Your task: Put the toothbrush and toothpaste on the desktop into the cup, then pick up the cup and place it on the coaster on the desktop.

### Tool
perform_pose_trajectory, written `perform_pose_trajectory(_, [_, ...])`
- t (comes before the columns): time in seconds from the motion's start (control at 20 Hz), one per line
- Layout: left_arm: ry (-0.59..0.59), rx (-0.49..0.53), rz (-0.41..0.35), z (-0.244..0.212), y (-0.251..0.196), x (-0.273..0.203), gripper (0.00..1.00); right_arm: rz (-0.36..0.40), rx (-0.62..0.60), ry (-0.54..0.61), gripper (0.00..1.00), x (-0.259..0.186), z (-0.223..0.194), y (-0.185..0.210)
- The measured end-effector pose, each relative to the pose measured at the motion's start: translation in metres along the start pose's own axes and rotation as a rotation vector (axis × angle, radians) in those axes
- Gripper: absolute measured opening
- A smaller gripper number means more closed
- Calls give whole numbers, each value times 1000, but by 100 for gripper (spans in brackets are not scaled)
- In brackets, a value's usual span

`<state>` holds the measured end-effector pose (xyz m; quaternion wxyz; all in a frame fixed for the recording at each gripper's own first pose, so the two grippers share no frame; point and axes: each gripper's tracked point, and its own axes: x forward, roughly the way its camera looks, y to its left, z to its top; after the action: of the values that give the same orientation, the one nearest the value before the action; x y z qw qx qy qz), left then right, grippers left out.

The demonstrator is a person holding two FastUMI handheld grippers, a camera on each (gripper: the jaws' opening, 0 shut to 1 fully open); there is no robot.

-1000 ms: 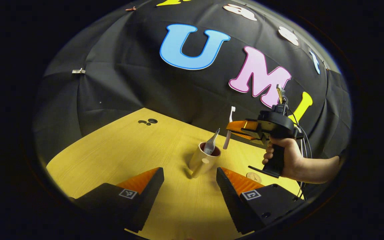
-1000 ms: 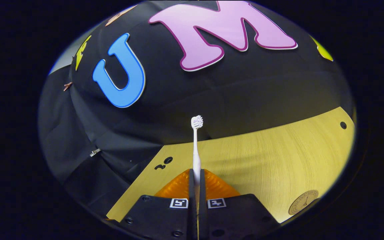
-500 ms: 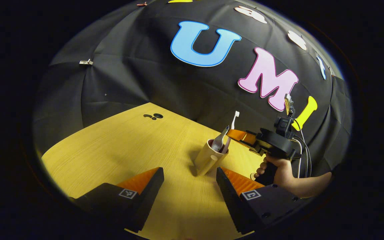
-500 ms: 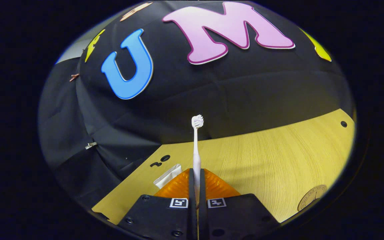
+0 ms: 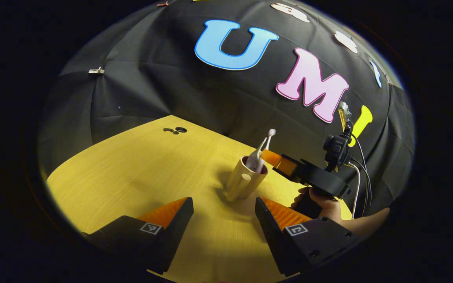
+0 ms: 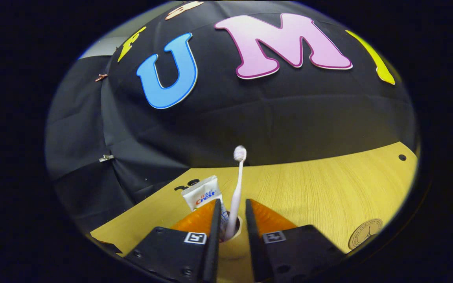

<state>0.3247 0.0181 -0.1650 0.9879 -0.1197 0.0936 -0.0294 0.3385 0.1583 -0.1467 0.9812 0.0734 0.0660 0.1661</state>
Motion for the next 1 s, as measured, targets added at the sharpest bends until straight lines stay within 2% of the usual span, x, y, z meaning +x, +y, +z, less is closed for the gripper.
perform_pose_trajectory(0.15, [1, 14, -7, 0, -7, 2, 98, -30, 16, -7, 43, -10, 7, -22])
perform_pose_trajectory(0.2, [2, 19, -10, 1, -9, 3, 98, -40, 22, -11, 74, -15, 12, -29])
perform_pose_trajectory(0.25, [4, 25, -12, 1, -11, 5, 98, -54, 25, -16, 96, -19, 16, -38])
perform_pose_trajectory(0.3, [6, 33, -11, 4, -13, 6, 98, -68, 26, -23, 80, -24, 21, -47])
perform_pose_trajectory(0.35, [6, 43, -11, 5, -13, 8, 98, -87, 23, -29, 98, -27, 26, -57])
perform_pose_trajectory(0.75, [23, 141, -27, 29, -20, 35, 98, -260, 17, -28, 98, -78, 44, -160])
perform_pose_trajectory(1.0, [81, 191, -107, 28, -39, 80, 97, -394, 51, -16, 98, -116, 37, -229])
